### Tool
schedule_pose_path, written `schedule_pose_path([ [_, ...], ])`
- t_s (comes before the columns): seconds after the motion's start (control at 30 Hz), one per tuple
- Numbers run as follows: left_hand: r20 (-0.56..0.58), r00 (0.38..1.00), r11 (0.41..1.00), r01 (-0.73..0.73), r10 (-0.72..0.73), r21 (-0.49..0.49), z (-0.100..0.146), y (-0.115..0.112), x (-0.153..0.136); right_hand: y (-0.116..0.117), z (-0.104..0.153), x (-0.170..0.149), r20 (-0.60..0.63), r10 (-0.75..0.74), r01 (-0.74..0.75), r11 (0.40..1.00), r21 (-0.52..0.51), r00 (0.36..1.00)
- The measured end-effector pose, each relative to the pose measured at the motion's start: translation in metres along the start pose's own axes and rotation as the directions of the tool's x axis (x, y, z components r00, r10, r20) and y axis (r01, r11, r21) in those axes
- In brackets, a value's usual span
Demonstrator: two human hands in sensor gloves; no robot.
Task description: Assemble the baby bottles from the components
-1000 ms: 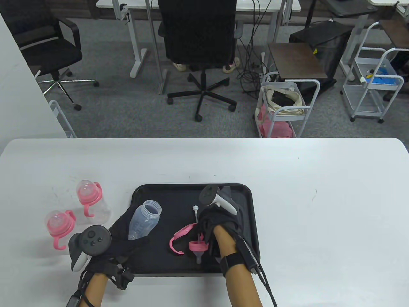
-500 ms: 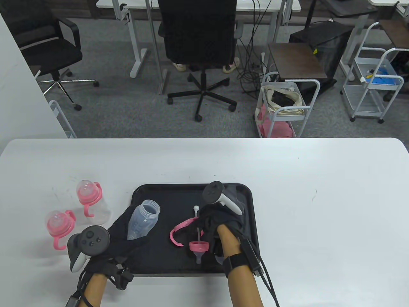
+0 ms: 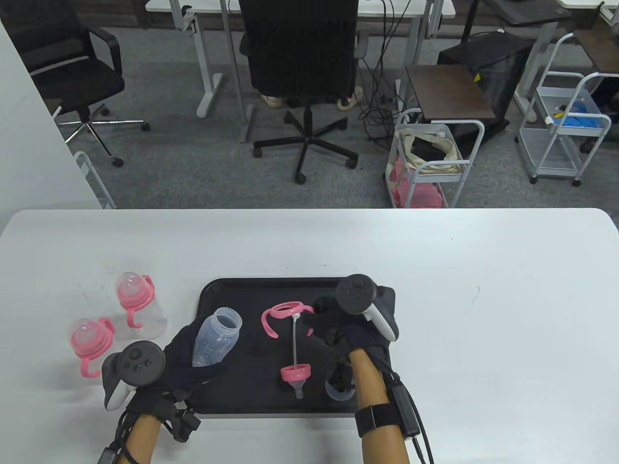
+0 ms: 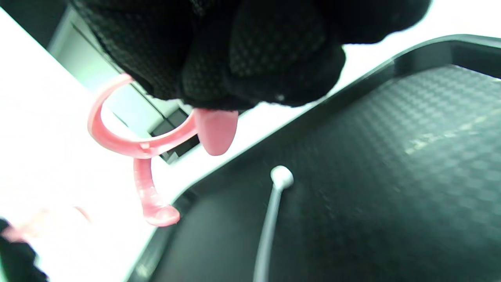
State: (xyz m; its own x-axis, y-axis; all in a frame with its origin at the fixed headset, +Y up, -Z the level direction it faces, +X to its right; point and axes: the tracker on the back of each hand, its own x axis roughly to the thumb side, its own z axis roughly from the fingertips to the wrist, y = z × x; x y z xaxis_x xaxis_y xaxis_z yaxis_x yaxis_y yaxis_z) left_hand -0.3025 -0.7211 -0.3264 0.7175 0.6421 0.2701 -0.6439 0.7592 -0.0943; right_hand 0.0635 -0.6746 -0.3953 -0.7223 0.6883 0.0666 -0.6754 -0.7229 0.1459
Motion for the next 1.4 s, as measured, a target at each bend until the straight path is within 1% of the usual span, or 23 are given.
schedule_pose_path([
  [0.07,0.006,1.0,1.0,-0.012,0.012,-0.021,0.0,-0.003,0.0,-0.004,0.014,-0.002,0.024,-0.083,0.084,0.995,-0.048,0.996],
  [0.13,0.007,0.999,0.998,-0.036,0.036,-0.044,-0.001,-0.007,0.0,-0.003,0.029,-0.006,0.057,-0.186,0.191,0.977,-0.09,0.981],
  [0.27,0.017,0.999,0.996,-0.038,0.04,-0.083,-0.001,-0.013,0.003,0.002,0.052,-0.016,0.116,-0.35,0.365,0.915,-0.169,0.93],
  [0.33,0.021,0.999,0.992,-0.037,0.039,-0.124,-0.001,-0.017,0.005,0.006,0.059,-0.018,0.149,-0.414,0.436,0.883,-0.176,0.898],
  [0.43,0.023,0.999,0.991,-0.02,0.023,-0.134,-0.001,-0.02,0.008,0.014,0.067,-0.02,0.214,-0.495,0.53,0.833,-0.158,0.842],
  [0.5,0.027,0.999,0.99,-0.015,0.019,-0.142,0.0,-0.021,0.009,0.02,0.07,-0.019,0.255,-0.528,0.571,0.81,-0.136,0.81],
  [0.57,0.043,0.999,0.987,0.0,0.007,-0.16,0.001,-0.021,0.012,0.029,0.071,-0.017,0.279,-0.566,0.608,0.789,-0.089,0.776],
  [0.63,0.058,0.998,0.986,0.004,0.005,-0.165,0.002,-0.022,0.015,0.036,0.071,-0.015,0.286,-0.581,0.613,0.789,-0.028,0.761],
  [0.7,0.075,0.997,0.985,0.002,0.011,-0.17,0.002,-0.022,0.018,0.044,0.071,-0.013,0.279,-0.581,0.602,0.798,0.014,0.764],
  [0.77,0.086,0.996,0.982,-0.001,0.017,-0.188,0.002,-0.023,0.019,0.048,0.07,-0.011,0.284,-0.565,0.582,0.813,0.03,0.775],
  [0.9,0.101,0.995,0.979,-0.004,0.025,-0.206,0.002,-0.025,0.019,0.053,0.07,-0.009,0.281,-0.57,0.577,0.814,0.067,0.772],
  [1.03,0.112,0.993,0.977,-0.012,0.036,-0.214,0.003,-0.026,0.02,0.059,0.07,-0.006,0.281,-0.552,0.553,0.829,0.083,0.785],
  [1.17,0.113,0.99,0.974,-0.052,0.078,-0.219,0.003,-0.028,0.019,0.065,0.071,-0.002,0.285,-0.526,0.522,0.848,0.095,0.802],
  [1.33,0.111,0.984,0.969,-0.109,0.136,-0.221,0.004,-0.028,0.019,0.073,0.072,0.006,0.31,-0.438,0.431,0.897,0.095,0.844],
  [1.4,0.108,0.983,0.967,-0.122,0.149,-0.223,0.004,-0.028,0.018,0.075,0.072,0.008,0.316,-0.418,0.411,0.907,0.092,0.852],
])
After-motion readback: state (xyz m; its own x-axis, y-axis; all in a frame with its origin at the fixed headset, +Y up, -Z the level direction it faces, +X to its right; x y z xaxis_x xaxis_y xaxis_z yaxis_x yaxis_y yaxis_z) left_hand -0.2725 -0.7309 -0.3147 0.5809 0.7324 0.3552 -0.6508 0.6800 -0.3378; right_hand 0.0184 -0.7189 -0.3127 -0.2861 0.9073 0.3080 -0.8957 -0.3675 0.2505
